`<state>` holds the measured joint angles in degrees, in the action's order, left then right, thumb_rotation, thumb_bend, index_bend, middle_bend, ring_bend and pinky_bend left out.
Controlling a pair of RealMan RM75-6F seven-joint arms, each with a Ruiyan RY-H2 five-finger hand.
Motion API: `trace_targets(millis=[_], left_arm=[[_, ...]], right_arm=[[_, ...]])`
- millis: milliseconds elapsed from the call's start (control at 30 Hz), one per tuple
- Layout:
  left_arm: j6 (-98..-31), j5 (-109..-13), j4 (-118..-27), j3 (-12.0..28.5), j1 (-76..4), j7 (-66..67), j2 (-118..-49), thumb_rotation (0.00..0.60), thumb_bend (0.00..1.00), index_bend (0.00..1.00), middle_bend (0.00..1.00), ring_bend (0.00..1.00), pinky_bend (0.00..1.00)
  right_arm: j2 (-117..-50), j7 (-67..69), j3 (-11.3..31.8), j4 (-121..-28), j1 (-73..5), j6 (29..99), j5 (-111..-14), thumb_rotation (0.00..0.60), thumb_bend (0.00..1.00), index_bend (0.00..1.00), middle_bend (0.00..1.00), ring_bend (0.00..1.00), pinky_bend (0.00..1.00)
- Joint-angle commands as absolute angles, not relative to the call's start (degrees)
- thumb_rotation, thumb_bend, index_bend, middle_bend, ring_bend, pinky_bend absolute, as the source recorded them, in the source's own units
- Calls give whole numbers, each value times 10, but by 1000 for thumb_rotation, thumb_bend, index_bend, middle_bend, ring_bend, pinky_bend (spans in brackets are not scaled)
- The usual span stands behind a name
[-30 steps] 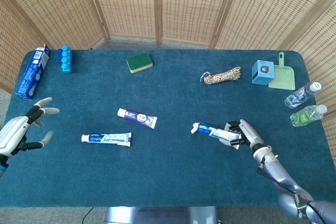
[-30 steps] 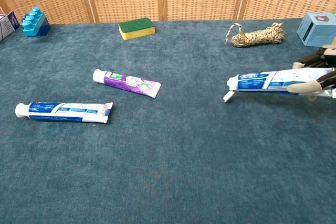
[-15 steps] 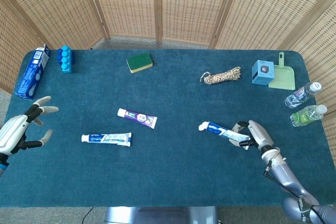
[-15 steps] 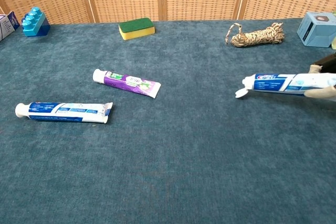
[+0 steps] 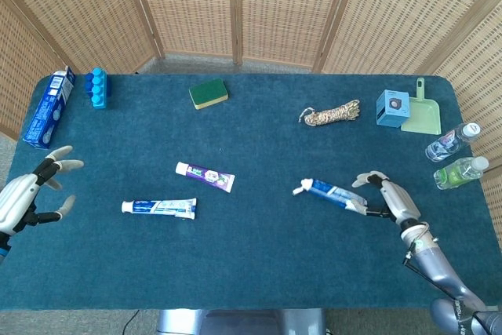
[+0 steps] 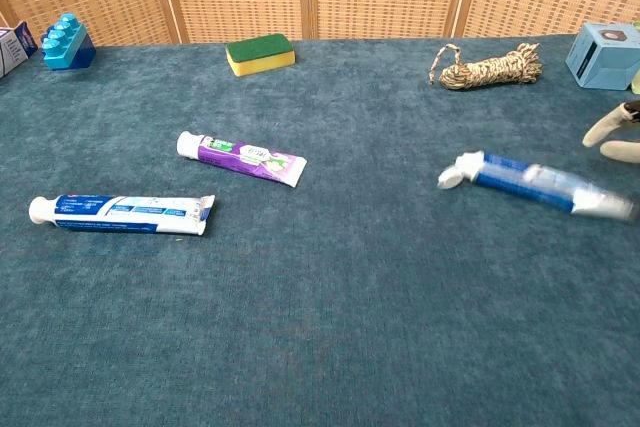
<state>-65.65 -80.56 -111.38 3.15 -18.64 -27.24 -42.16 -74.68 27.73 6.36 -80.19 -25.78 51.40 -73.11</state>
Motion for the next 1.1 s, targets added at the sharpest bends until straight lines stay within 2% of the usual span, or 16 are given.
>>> trace_targets(millis=[33, 200, 333, 367, 433, 500, 600, 800, 933, 1100], left_arm=[[-657, -806, -1113, 31, -185, -271, -423, 600, 411, 218, 79, 224, 376], [-668, -806, -1111, 30, -175, -259, -428, 600, 412, 211, 79, 211, 356], [-690, -806, -1110, 25, -159, -237, -435, 600, 411, 207, 80, 206, 343], [-696, -806, -1109, 23, -154, -231, -437, 600, 412, 207, 81, 204, 339], [-710, -804, -1108, 21, -144, -218, -442, 600, 411, 208, 87, 202, 335], [-732, -801, -1103, 16, -128, -195, -451, 600, 411, 212, 100, 201, 330], [-762, -802, -1098, 12, -109, -161, -466, 600, 412, 223, 122, 202, 309], [-823, -807, -1080, -1, -66, -85, -498, 600, 411, 237, 141, 201, 283], [-860, -806, -1065, -3, -44, -39, -525, 600, 409, 245, 158, 200, 272], [-898, -815, -1053, -1, -26, 23, -551, 600, 407, 249, 164, 152, 205]], right_arm=[[-742, 272, 63, -805, -253, 519, -730, 365, 332, 297, 228, 73, 177], [-732, 268, 70, -816, -239, 552, -733, 363, 313, 293, 227, 67, 178], [-723, 239, 75, -829, -221, 594, -731, 385, 286, 294, 228, 67, 180], [-721, 232, 77, -833, -216, 604, -729, 399, 281, 294, 229, 68, 180], [-718, 221, 83, -846, -205, 627, -722, 465, 272, 294, 235, 73, 181], [-715, 203, 87, -861, -190, 660, -718, 558, 265, 296, 242, 86, 184], [-712, 171, 89, -877, -174, 695, -717, 599, 269, 302, 252, 113, 187], [-698, 59, 79, -895, -141, 775, -736, 600, 281, 314, 261, 146, 189], [-686, -8, 71, -912, -126, 806, -745, 600, 282, 343, 288, 146, 189], [-679, -57, 64, -935, -110, 832, -754, 600, 282, 360, 302, 146, 189]])
